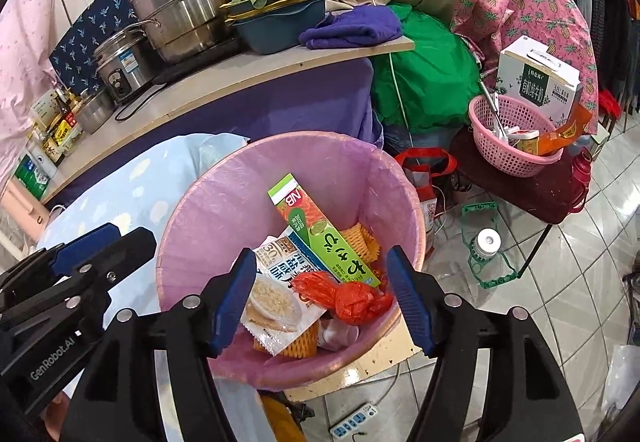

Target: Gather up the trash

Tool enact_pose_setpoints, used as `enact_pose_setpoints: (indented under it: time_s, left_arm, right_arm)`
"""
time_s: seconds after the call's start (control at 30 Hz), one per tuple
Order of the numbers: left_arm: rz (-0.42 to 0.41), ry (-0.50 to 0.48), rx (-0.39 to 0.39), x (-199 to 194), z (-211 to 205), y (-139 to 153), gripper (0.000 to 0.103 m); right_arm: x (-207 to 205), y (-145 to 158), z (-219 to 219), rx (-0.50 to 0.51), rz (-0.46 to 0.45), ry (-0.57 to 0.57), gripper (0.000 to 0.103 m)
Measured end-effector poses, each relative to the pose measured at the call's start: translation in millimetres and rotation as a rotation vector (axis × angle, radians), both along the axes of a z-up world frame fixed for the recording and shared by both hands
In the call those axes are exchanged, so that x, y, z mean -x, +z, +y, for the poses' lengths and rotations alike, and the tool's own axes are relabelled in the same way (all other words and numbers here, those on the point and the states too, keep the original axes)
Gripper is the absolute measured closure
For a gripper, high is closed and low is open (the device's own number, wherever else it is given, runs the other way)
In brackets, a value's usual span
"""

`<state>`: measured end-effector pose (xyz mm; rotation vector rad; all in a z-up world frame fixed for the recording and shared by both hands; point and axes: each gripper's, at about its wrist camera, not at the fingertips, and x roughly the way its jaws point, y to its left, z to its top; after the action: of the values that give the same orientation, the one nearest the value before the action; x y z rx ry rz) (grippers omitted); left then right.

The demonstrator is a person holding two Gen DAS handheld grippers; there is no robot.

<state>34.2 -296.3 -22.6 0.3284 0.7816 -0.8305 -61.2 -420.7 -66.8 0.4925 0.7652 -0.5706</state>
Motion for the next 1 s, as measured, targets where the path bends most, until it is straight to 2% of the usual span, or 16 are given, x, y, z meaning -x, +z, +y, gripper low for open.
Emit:
enact_pose_setpoints:
  time_s: [0.1,0.37,0.5,0.57,0.63,0.87,0.93,1.0]
  left_arm:
    - [-0.013,0.010,0.003,4,7,4,0.054]
    - [-0.023,0.038,-0.011,15,29,10,0.054]
    - [-0.033,0.060,-0.030,21,42,10,0.052]
    - [-0.029,0.076,-0.028,23,50,11,0.045]
    - [-0.026,0.088,-0.025,24,58,11,0.042]
    - [-0.047,0.120,-0.047,40,76,12,0.037]
    - [-0.044,0.143,-0.052,41,84,11,0.034]
    - [-0.037,0.162,-0.058,43,91,10,0.028]
  right_arm:
    - [6,8,6,0.022,0.003,0.004,0.036]
    - [21,23,29,0.075,0.019,0.025,0.032]
    - [28,26,40,0.091,0.022,0.029,0.021]
    - [32,28,44,0.093,0.023,0.030,0.019]
    - [37,29,47,0.091,0.018,0.031,0.018]
    - [46,32,63,0.121,0.023,0.054,0.015]
    - [49,33,68,0.127,0.028,0.059,0.007]
    - [53,34,73,0.128,0.026,0.074,0.006]
